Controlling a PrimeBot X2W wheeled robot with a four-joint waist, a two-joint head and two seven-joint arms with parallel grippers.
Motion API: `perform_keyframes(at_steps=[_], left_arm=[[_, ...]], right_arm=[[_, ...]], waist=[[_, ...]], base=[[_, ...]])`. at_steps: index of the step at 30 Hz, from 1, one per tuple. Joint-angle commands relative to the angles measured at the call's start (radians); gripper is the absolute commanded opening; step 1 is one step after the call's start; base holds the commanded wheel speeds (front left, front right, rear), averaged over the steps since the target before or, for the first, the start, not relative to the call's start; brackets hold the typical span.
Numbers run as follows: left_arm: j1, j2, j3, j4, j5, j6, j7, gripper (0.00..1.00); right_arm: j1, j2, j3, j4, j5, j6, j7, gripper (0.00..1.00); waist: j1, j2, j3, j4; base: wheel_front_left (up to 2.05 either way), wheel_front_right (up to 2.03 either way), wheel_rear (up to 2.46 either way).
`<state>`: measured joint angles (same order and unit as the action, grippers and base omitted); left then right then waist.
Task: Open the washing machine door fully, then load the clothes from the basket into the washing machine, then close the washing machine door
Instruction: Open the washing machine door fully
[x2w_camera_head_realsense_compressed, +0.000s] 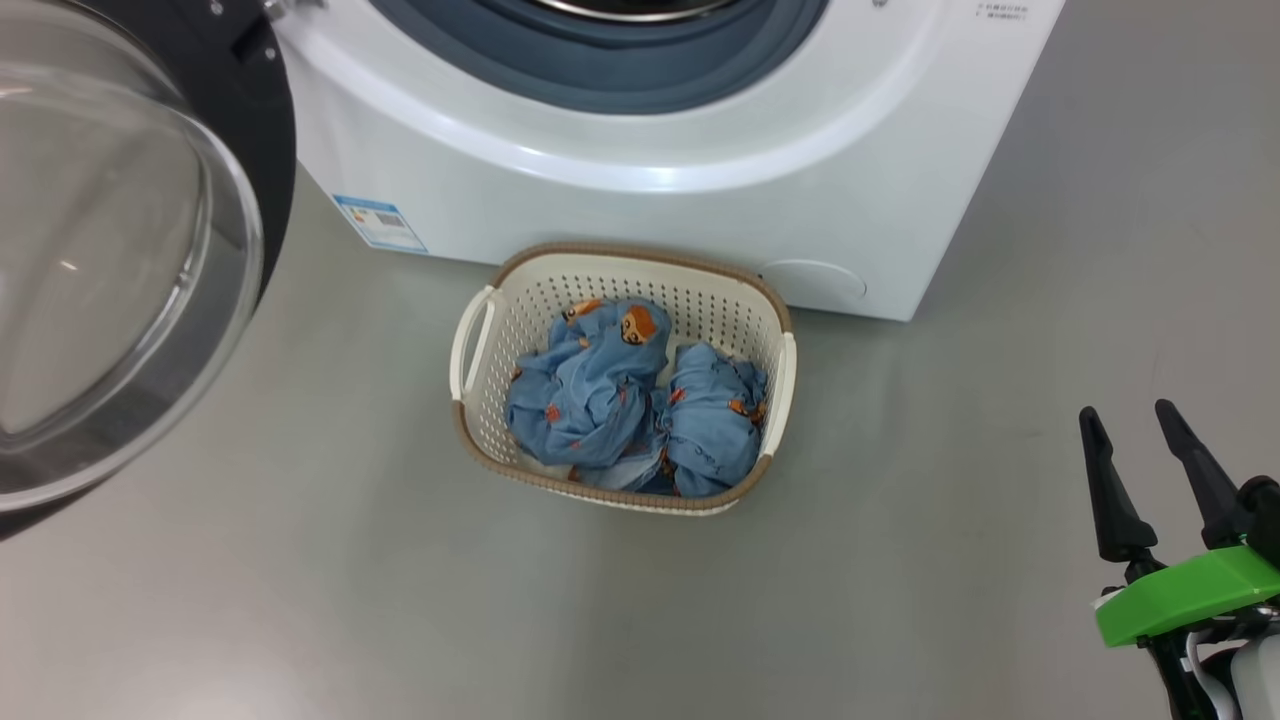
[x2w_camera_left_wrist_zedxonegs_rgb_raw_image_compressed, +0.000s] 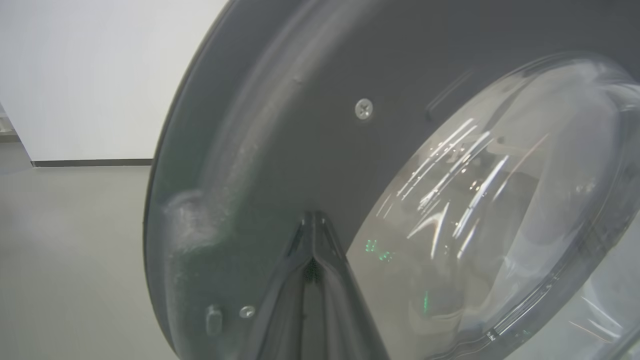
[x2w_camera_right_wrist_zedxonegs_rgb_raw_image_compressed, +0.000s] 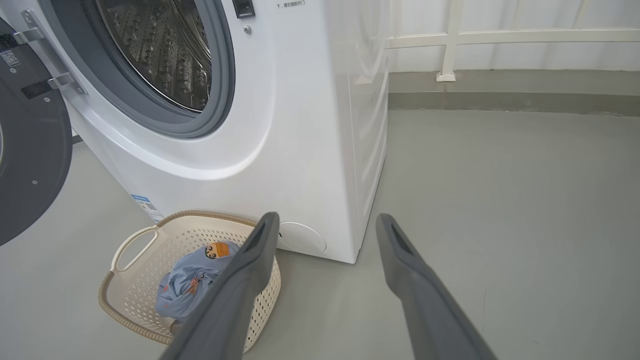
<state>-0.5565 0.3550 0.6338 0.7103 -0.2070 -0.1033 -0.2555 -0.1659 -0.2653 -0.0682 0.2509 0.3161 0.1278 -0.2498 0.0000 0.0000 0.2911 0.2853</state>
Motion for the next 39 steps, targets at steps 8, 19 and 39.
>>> perform_keyframes(at_steps=[8,19,39], left_arm=[[0.113,-0.016,0.020,-0.132,-0.001,-0.025,-0.006,0.00],[0.353,-0.131,-0.180,-0.376,-0.140,-0.027,-0.006,0.52],[0.466,-0.132,-0.536,-0.571,-0.222,-0.027,-0.006,1.00]], right_arm=[[0.017,0.000,0.033,-0.015,-0.003,0.003,-0.012,1.00],[0.051,0.008,0.027,-0.017,0.005,0.003,-0.012,1.00],[0.058,0.032,-0.001,-0.036,0.002,0.003,-0.012,1.00]], waist=[[0.0000,0.0000,-0.069,0.006],[0.0000,0.0000,-0.134,-0.001],[0.0000,0.0000,-0.141,-0.201]], base=[[0.00,0.00,0.00],[0.00,0.00,0.00],[0.00,0.00,0.00]])
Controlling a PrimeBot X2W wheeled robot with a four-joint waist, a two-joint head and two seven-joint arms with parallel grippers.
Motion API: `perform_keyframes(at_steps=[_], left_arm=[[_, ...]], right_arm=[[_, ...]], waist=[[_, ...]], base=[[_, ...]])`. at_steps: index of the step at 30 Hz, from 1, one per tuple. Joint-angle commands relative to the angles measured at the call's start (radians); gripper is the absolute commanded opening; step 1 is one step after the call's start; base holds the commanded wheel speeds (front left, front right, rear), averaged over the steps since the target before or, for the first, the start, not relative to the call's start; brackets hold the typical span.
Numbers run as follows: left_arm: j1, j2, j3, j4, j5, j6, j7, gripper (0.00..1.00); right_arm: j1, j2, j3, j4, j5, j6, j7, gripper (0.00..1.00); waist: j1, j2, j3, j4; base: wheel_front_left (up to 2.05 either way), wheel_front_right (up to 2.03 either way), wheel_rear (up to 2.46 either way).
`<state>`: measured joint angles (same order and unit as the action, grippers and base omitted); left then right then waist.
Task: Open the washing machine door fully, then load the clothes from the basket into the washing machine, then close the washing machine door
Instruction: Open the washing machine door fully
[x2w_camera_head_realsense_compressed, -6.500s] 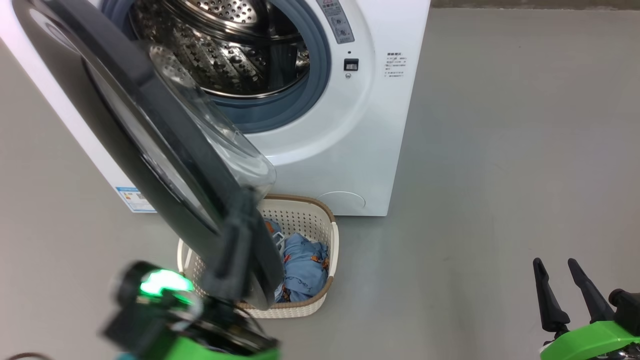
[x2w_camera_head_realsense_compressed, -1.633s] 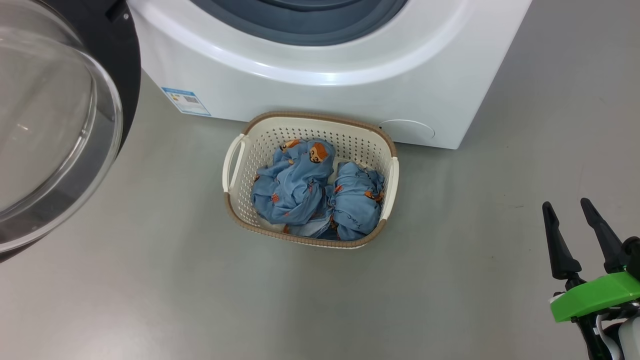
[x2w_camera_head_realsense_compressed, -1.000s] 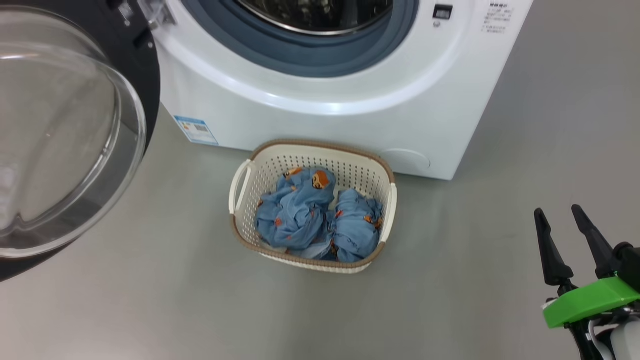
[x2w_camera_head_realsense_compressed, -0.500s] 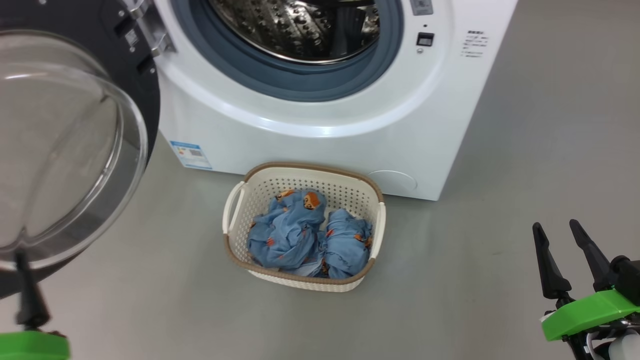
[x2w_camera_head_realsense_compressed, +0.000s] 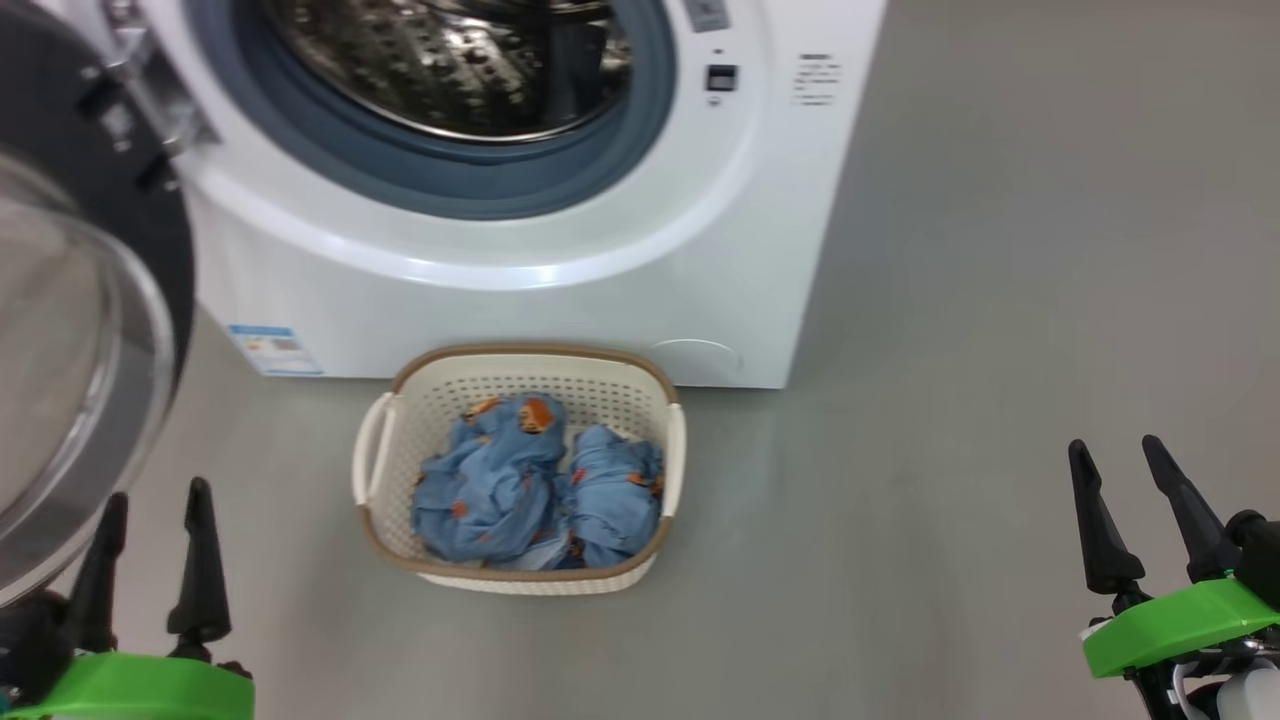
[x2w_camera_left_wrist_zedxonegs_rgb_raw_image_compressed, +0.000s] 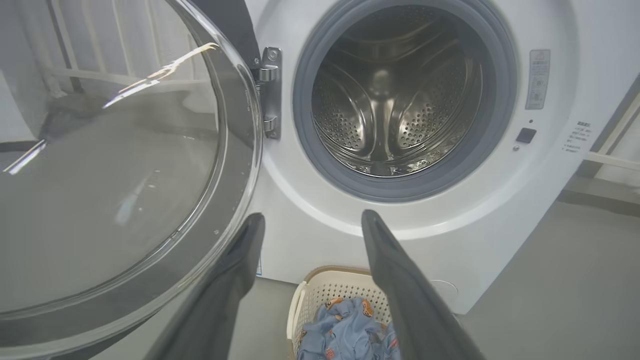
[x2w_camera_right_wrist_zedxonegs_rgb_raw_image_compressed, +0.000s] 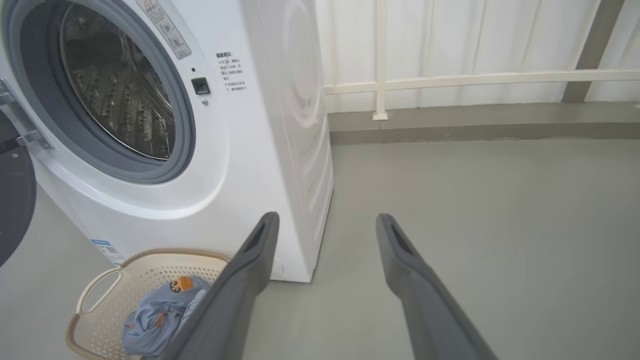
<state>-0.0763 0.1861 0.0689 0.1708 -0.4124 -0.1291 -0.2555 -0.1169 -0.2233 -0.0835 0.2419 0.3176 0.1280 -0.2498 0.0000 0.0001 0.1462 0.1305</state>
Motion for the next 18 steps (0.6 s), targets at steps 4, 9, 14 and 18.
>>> perform_keyframes(at_steps=[4,9,14,18], left_arm=[[-0.002,0.051,-0.011,-0.041,-0.040,-0.001,-0.006,1.00],[0.003,0.056,-0.032,-0.040,-0.057,-0.001,-0.006,1.00],[0.000,0.058,-0.066,-0.033,-0.064,-0.001,-0.006,1.00],[0.000,0.056,-0.070,-0.024,-0.081,-0.001,-0.006,1.00]], right_arm=[[0.010,-0.005,0.008,-0.032,-0.001,0.003,-0.012,1.00],[0.013,-0.004,0.007,-0.033,0.000,0.003,-0.012,1.00],[0.015,0.000,0.007,-0.034,0.001,0.003,-0.012,1.00],[0.018,0.001,0.009,-0.034,0.002,0.003,-0.012,1.00]], waist=[[0.0000,-0.0001,0.003,-0.094],[0.0000,-0.0001,0.001,-0.132],[0.0000,-0.0001,-0.001,-0.163],[0.0000,-0.0001,-0.006,-0.178]], base=[[0.00,0.00,0.00],[0.00,0.00,0.00],[0.00,0.00,0.00],[0.00,0.00,0.00]])
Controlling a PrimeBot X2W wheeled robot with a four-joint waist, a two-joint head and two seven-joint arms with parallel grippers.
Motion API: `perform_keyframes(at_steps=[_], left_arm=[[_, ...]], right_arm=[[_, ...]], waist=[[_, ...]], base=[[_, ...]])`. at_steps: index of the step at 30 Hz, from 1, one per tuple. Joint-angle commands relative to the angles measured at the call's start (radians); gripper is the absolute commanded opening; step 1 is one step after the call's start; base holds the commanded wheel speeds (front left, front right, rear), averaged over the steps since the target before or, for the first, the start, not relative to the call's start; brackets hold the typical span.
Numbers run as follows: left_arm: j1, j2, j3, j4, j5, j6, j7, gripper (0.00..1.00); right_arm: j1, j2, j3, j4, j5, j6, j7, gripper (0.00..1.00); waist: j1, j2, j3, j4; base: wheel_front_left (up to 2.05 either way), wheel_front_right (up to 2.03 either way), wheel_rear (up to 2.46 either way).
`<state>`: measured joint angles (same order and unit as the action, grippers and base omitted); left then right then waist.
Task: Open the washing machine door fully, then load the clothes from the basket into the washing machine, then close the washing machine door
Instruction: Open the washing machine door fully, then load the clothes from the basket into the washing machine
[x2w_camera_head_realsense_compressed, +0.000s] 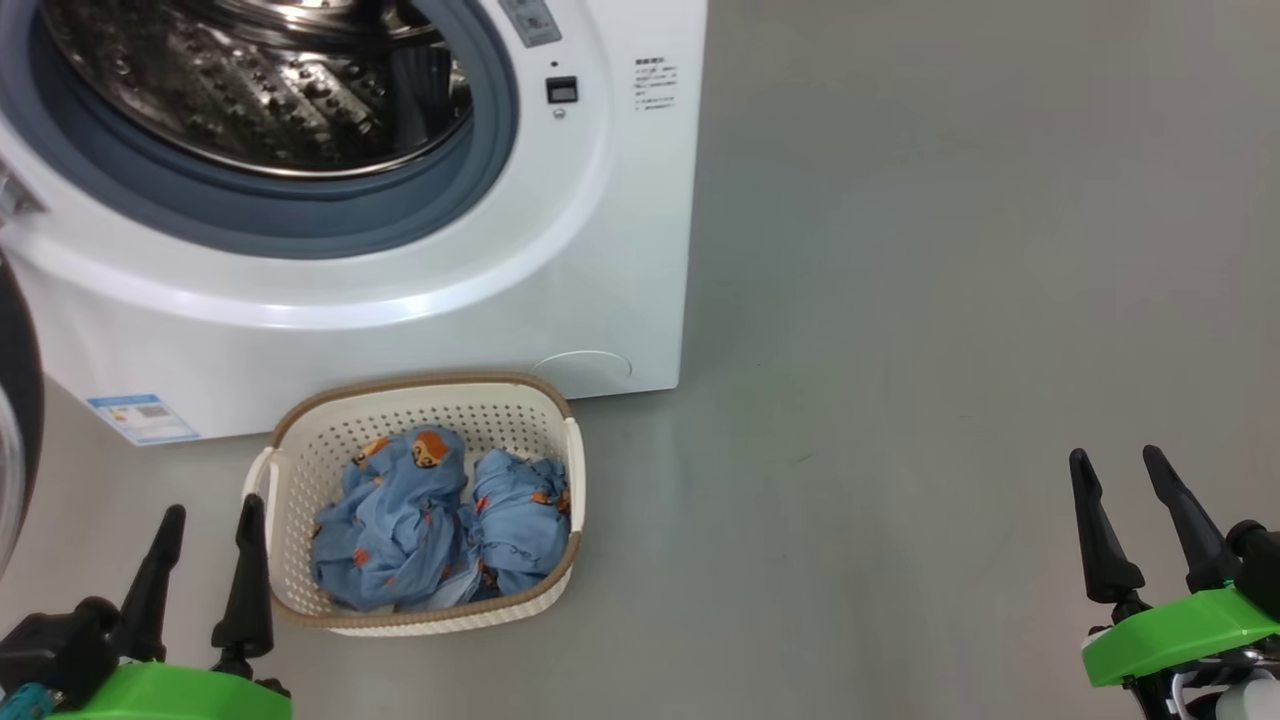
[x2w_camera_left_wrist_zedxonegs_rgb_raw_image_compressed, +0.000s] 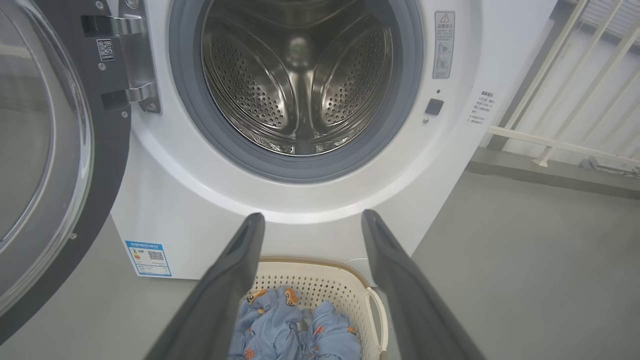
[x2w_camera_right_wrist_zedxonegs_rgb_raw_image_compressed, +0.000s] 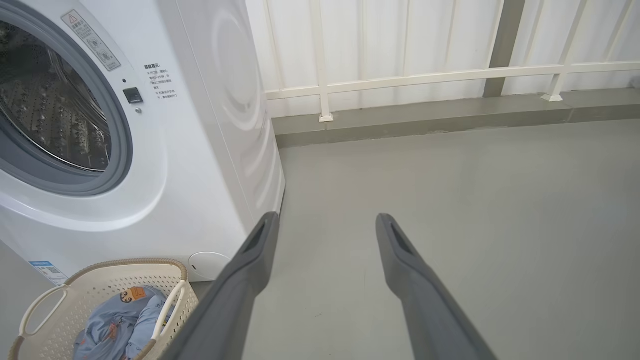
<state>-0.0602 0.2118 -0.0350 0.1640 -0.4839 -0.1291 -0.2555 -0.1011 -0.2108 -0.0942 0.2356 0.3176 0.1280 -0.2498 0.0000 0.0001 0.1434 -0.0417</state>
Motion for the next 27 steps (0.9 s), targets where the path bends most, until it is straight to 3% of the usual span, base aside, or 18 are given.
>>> perform_keyframes(at_steps=[1,17,27], left_arm=[[-0.016,0.031,0.034,-0.015,-0.013,-0.001,-0.006,1.00],[-0.019,0.053,0.011,0.023,-0.064,-0.002,-0.006,1.00],[-0.042,0.071,-0.009,0.026,-0.086,-0.002,-0.006,1.00]], right_arm=[[0.003,-0.011,0.020,-0.028,0.002,0.003,-0.012,1.00],[0.004,-0.010,0.026,-0.027,0.003,0.003,-0.012,1.00],[-0.002,0.000,0.027,-0.034,0.000,0.003,-0.012,1.00]], waist=[[0.0000,-0.0001,-0.004,-0.008],[0.0000,-0.0001,-0.009,-0.010],[0.0000,-0.0001,0.006,-0.010]], base=[[0.00,0.00,0.00],[0.01,-0.03,0.02],[0.51,-1.44,0.93]])
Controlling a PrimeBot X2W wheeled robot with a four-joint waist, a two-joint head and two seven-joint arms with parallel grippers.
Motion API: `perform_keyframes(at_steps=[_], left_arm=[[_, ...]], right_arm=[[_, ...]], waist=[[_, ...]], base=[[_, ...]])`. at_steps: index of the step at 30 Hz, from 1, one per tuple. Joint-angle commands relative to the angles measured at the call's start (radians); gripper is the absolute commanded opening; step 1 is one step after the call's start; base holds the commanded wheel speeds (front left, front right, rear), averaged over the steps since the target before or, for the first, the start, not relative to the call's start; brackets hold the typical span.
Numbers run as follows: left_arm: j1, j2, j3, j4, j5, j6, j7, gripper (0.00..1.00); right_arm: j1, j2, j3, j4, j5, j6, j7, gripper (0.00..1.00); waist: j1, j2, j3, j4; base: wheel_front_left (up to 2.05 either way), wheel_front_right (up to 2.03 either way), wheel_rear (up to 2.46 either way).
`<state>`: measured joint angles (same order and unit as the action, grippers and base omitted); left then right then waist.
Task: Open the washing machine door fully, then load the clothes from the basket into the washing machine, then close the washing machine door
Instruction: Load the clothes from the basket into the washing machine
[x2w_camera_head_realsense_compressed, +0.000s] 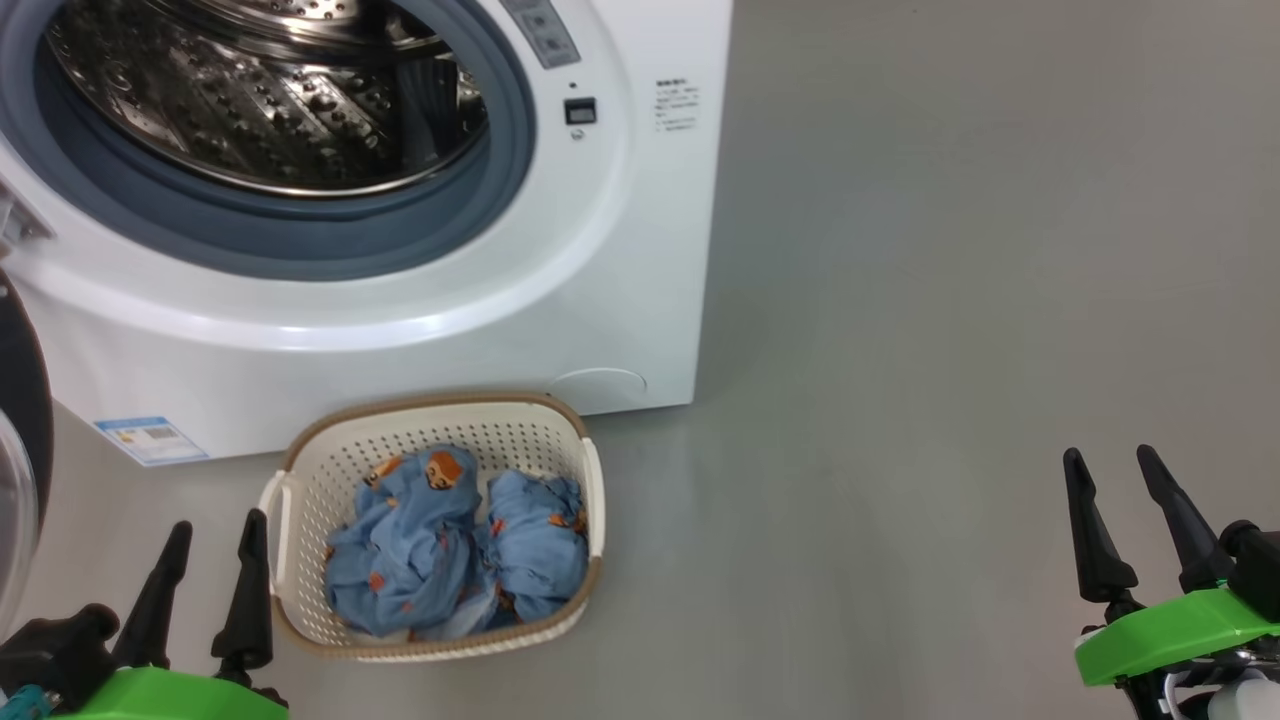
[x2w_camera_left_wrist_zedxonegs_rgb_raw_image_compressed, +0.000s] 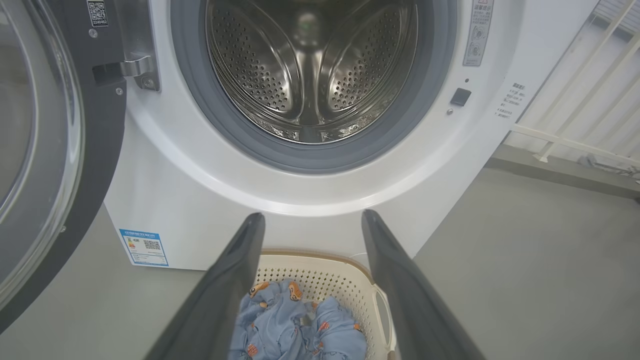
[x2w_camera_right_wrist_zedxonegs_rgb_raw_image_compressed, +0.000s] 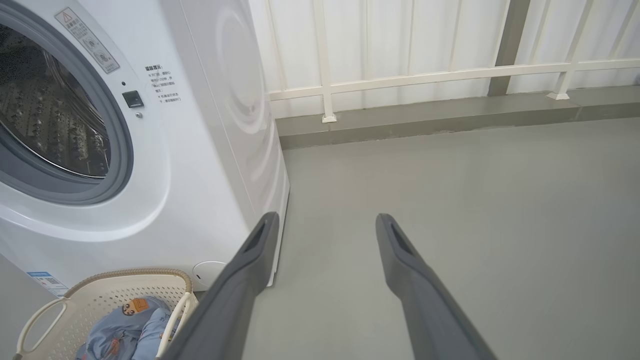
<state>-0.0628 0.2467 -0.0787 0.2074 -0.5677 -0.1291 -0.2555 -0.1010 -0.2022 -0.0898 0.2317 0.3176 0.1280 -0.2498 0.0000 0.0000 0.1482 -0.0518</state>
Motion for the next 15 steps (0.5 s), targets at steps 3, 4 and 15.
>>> perform_keyframes(at_steps=[3,4,15], left_arm=[[-0.048,0.041,0.029,-0.018,0.003,-0.002,-0.006,1.00],[-0.051,0.041,0.028,-0.019,0.005,-0.002,-0.006,1.00],[-0.072,0.026,0.004,-0.023,0.016,-0.002,-0.006,1.00]], right_arm=[[-0.003,-0.004,0.021,-0.034,-0.002,0.003,-0.012,1.00],[-0.004,-0.004,0.021,-0.033,-0.001,0.003,-0.012,1.00],[-0.022,-0.001,0.022,-0.030,0.006,0.003,-0.012,1.00]], waist=[[0.0000,0.0000,0.009,0.001],[0.0000,0.0000,0.012,0.002],[0.0000,0.0000,0.034,0.005]], base=[[1.03,-2.10,1.07],[1.05,-1.93,0.87],[0.70,-0.98,0.28]])
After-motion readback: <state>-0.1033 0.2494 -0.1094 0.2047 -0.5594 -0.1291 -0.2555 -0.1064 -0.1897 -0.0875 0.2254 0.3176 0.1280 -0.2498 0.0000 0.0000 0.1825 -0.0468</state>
